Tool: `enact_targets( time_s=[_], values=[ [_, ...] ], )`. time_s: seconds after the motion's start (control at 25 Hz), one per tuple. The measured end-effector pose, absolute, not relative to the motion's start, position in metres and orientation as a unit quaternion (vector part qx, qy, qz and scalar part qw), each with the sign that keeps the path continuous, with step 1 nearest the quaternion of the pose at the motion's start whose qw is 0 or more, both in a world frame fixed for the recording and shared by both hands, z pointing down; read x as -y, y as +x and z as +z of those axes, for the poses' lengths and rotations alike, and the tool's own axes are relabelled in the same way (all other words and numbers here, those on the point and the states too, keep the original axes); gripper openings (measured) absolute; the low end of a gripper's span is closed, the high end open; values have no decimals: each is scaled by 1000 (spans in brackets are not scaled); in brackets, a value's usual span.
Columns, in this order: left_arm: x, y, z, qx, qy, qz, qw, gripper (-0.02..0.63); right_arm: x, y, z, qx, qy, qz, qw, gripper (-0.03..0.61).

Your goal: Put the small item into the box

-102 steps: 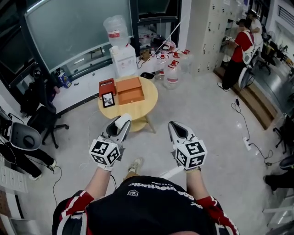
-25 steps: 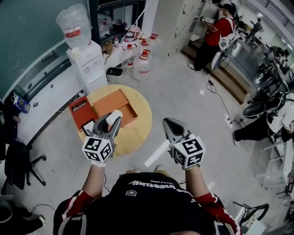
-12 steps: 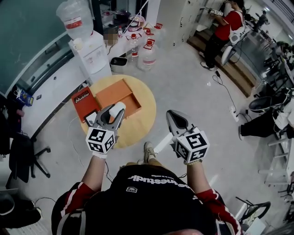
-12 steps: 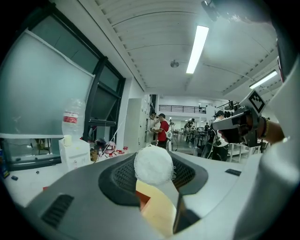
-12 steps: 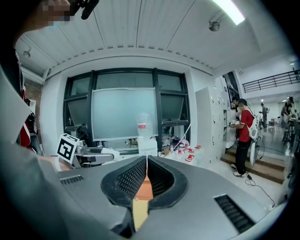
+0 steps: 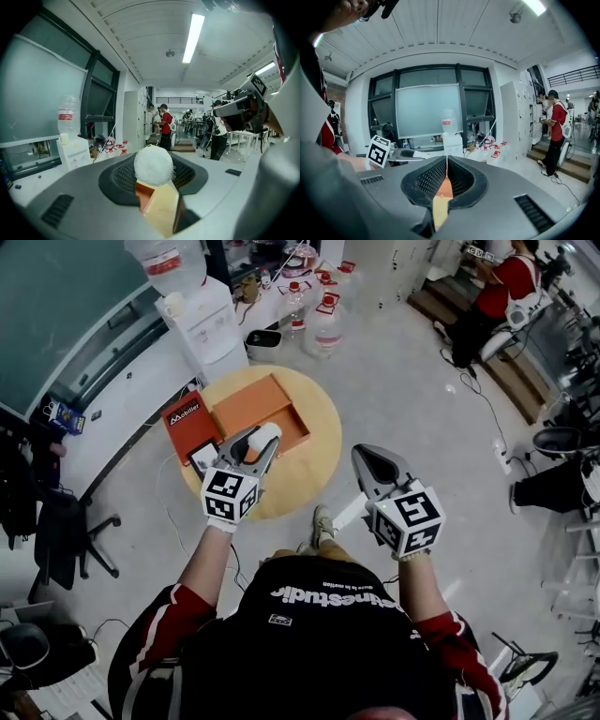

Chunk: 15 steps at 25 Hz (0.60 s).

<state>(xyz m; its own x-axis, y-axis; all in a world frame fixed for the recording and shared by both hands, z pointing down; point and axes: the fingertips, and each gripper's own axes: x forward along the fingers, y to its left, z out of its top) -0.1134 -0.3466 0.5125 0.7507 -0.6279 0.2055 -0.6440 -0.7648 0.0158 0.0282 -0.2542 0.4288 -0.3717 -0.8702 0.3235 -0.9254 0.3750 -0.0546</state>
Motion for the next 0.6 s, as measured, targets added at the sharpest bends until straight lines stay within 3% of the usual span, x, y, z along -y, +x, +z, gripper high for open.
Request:
enact_targets(
  time_s=[0.6],
  values=[
    [394, -97, 590, 330, 926, 176, 52, 187, 267, 51, 447, 815, 550, 124, 136, 32]
  ],
)
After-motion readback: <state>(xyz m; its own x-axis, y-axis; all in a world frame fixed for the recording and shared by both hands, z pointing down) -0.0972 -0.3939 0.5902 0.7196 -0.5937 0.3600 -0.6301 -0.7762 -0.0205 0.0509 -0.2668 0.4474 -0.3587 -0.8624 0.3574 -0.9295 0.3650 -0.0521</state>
